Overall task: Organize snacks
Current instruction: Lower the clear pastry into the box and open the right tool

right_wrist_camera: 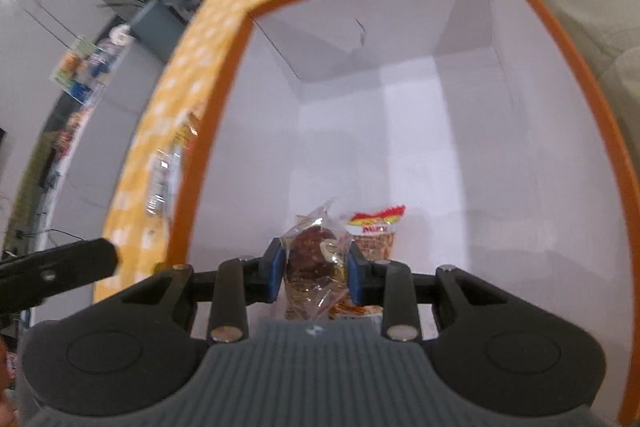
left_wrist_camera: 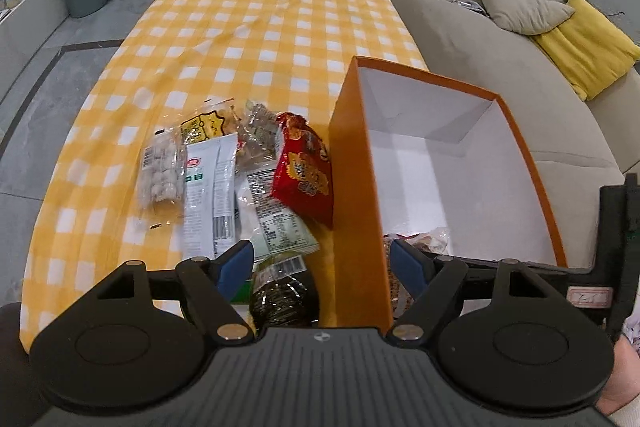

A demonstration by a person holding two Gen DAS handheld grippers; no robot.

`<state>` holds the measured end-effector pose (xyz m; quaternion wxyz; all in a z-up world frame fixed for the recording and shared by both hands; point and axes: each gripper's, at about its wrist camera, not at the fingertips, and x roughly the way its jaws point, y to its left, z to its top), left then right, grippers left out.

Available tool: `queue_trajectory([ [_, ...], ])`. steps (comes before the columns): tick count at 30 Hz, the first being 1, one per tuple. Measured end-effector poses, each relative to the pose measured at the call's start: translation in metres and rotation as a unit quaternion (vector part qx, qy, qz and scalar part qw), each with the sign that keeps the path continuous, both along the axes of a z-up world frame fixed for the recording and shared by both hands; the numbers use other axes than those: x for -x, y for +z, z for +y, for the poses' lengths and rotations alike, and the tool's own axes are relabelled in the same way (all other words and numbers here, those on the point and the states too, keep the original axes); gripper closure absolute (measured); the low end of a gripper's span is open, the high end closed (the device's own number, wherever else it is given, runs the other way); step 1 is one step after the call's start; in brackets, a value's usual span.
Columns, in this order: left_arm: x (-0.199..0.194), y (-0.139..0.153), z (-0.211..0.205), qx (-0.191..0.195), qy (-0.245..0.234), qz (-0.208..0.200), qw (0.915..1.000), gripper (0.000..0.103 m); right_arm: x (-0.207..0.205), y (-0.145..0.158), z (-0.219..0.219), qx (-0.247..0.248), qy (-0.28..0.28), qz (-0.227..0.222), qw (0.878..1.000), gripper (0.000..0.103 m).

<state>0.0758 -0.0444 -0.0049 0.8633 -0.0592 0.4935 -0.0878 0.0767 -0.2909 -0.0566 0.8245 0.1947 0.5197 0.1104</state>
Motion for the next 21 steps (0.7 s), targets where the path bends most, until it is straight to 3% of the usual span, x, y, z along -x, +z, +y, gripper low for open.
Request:
queue_trajectory([
  [9,-0.002,0.000,0.016,0.022,0.016,0.012,0.9996,0.012,-0.001,-0.012,0.002,0.011,0.006,0.012,1.000,0.073],
  [14,-0.002,0.000,0.016,0.021,0.020,0.014,0.9995,0.012,0.002,-0.015,0.007,-0.006,0.051,0.034,0.998,0.073],
  [18,-0.002,0.000,0.021,0.022,0.024,0.017,0.9993,0.012,0.004,-0.012,0.005,-0.020,0.049,0.032,0.998,0.073],
  [21,-0.003,0.001,0.026,0.025,0.033,0.016,0.9990,0.012,0.004,-0.001,-0.008,-0.042,0.018,0.002,0.999,0.073],
])
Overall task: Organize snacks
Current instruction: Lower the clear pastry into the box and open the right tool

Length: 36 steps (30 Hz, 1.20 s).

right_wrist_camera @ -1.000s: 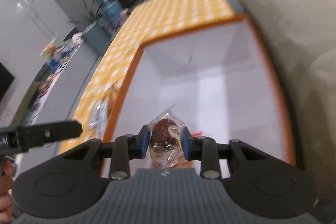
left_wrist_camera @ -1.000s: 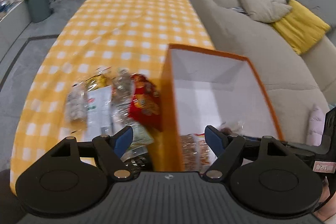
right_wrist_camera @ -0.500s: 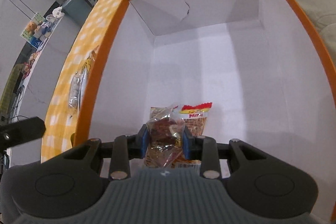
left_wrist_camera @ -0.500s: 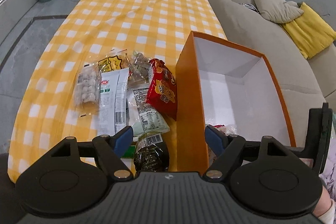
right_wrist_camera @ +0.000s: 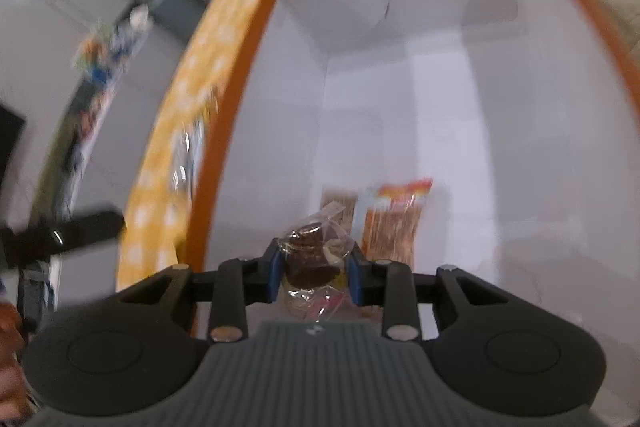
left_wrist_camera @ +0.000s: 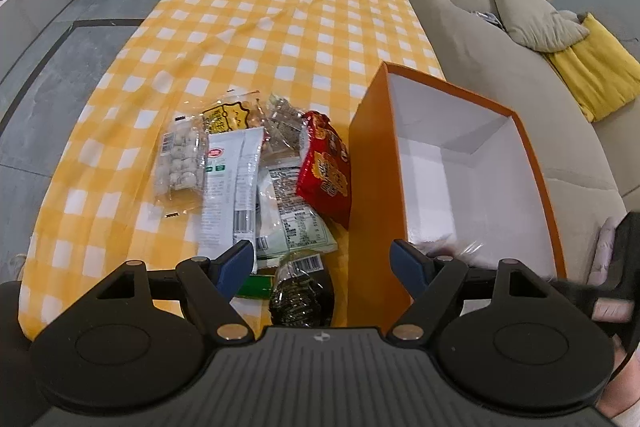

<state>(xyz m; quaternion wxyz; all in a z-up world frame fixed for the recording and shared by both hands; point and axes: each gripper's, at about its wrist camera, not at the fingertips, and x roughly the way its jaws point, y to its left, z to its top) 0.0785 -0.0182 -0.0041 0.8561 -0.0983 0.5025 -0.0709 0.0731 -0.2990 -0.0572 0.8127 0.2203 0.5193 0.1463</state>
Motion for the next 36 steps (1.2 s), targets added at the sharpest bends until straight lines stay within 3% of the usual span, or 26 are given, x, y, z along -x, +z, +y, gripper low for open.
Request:
queue_trajectory([
  [4,-0.002,-0.001,0.005,-0.002,0.009,0.003,0.9999,0.012,-0.024,0.017,0.000,0.086,-0.027,-0.036,0.995,0.073],
  [8,0.000,-0.002,0.010,-0.012,0.015,0.003,0.9998,0.012,-0.057,-0.003,0.010,0.150,-0.027,-0.001,0.988,0.072],
  [11,0.000,-0.008,0.010,-0.012,0.013,0.008,0.9998,0.012,-0.066,-0.018,0.011,0.169,-0.030,0.018,0.985,0.072],
  [16,-0.004,-0.017,0.004,-0.022,0.004,0.025,0.9994,0.012,-0.062,-0.018,0.019,0.174,0.005,0.015,0.985,0.072],
  [21,-0.004,-0.016,0.003,-0.022,0.002,0.022,0.9995,0.012,-0.060,-0.022,0.016,0.113,0.039,0.023,0.993,0.072],
  [26,-0.004,-0.014,0.003,-0.025,0.006,0.022,0.9994,0.012,-0.063,-0.024,0.027,0.106,0.072,0.030,0.991,0.071],
  [31,-0.002,-0.011,0.003,-0.029,0.006,0.018,0.9994,0.012,-0.057,-0.013,0.019,0.053,0.048,0.032,0.997,0.071],
  [36,-0.001,-0.012,-0.002,-0.020,-0.015,0.023,0.9994,0.012,-0.032,0.005,0.005,0.087,0.033,0.012,0.996,0.069],
])
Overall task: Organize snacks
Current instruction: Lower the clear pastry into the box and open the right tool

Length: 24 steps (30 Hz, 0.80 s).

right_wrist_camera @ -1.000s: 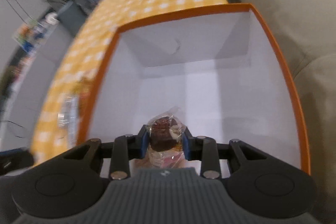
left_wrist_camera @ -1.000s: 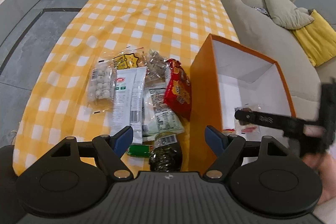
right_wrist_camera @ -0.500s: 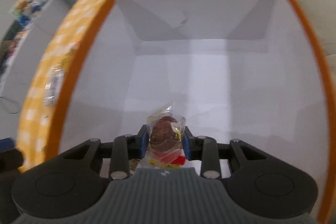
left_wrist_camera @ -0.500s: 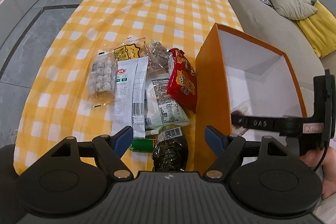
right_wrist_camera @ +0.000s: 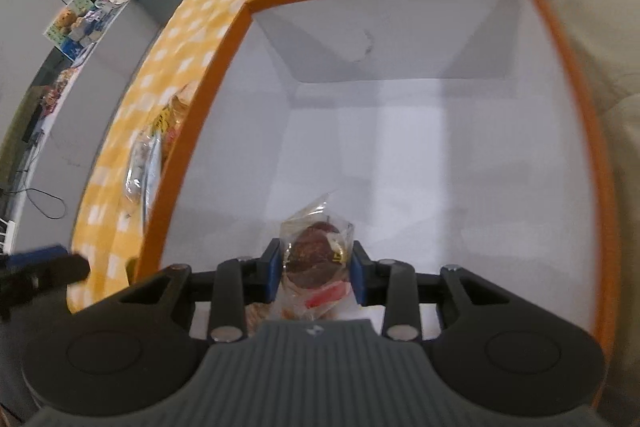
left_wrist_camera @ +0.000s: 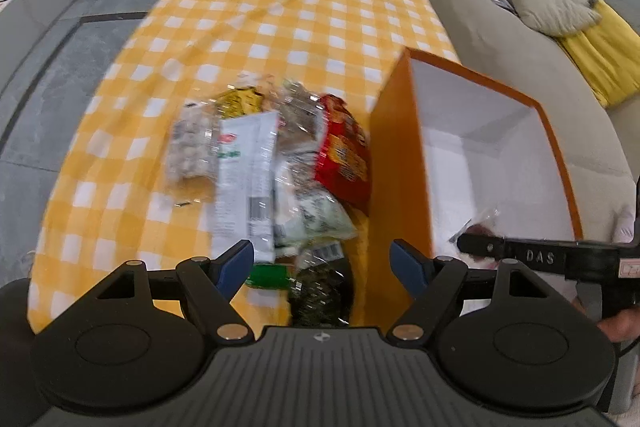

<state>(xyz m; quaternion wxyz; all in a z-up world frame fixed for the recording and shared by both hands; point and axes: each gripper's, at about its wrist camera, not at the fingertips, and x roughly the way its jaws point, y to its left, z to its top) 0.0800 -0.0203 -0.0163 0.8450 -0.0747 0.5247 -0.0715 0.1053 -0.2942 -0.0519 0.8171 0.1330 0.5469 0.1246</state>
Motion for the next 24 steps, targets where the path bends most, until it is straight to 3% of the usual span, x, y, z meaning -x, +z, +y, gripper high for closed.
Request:
queue_trajectory([
  [3,0.001,-0.005,-0.010,0.028,-0.040,0.009,0.9988,0.014,0.014,-0.006,-0.011,-0.020,-0.008,0.034,0.999,0.069],
  [6,0.000,-0.010,-0.020,0.053,-0.060,0.025,0.9965,0.018,0.021,-0.014,-0.016,-0.006,-0.005,0.050,0.999,0.069],
  [8,-0.001,-0.011,-0.029,0.052,-0.079,0.028,0.9951,0.018,0.018,-0.021,-0.017,-0.012,-0.004,0.068,0.998,0.062],
  [10,-0.001,-0.012,-0.038,0.042,-0.088,0.026,0.9949,0.018,0.014,-0.031,-0.020,-0.032,0.006,0.107,0.994,0.048],
  [13,-0.001,-0.017,-0.048,0.031,-0.094,0.033,0.9945,0.018,0.014,-0.030,-0.020,-0.030,0.017,0.103,0.994,0.043],
  [16,-0.002,-0.025,-0.052,0.031,-0.100,0.046,0.9934,0.018,0.015,-0.013,-0.029,-0.024,0.014,0.064,0.998,0.042],
  [18,-0.002,-0.029,-0.055,0.028,-0.107,0.055,0.9923,0.019,0.017,0.003,-0.044,-0.065,-0.006,0.031,0.997,0.042],
  [20,-0.002,-0.035,-0.059,0.026,-0.117,0.076,0.9899,0.023,0.027,0.025,-0.057,-0.076,-0.029,-0.035,0.996,0.042],
  [22,-0.001,-0.040,-0.062,0.025,-0.117,0.091,0.9886,0.035,0.038,0.048,-0.066,-0.050,-0.060,-0.128,0.989,0.034],
  [24,0.001,-0.042,-0.064,0.024,-0.110,0.091,0.9895,0.040,0.048,0.063,-0.072,0.013,-0.101,-0.195,0.976,0.034],
])
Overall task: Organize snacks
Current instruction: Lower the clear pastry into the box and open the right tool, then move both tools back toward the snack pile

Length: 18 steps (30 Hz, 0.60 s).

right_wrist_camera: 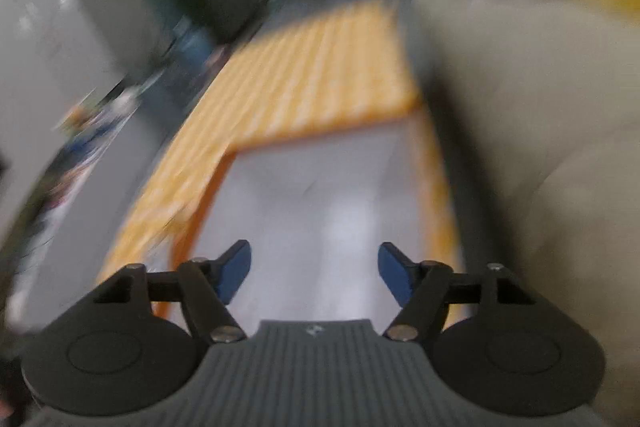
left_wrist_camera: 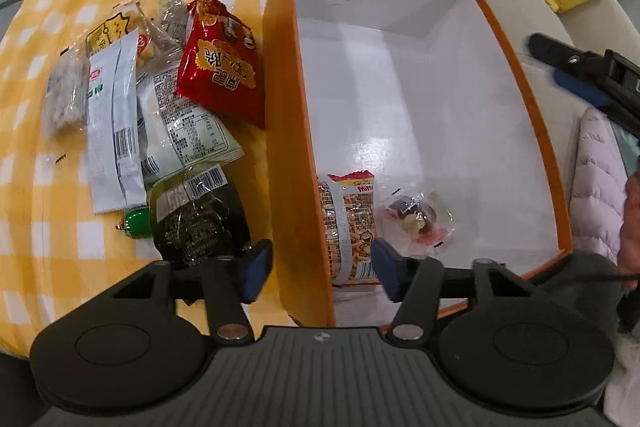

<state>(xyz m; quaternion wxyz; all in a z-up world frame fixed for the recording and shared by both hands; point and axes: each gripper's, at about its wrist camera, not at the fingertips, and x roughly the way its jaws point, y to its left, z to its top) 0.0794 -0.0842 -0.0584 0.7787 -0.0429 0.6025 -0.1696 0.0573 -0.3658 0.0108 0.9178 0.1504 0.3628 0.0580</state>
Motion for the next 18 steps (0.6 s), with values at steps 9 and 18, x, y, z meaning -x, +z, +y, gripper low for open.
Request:
queue_trajectory([
  [9,0.012,-0.002,-0.025,-0.049,-0.034,-0.012,0.9982,0.049,-0.013,-0.042,-0.017,0.055,-0.058,0.117,0.990,0.084],
  [18,0.014,-0.003,-0.026,-0.042,-0.035,-0.001,0.9985,0.048,-0.017,-0.049,-0.009,0.091,-0.048,0.100,0.990,0.096],
])
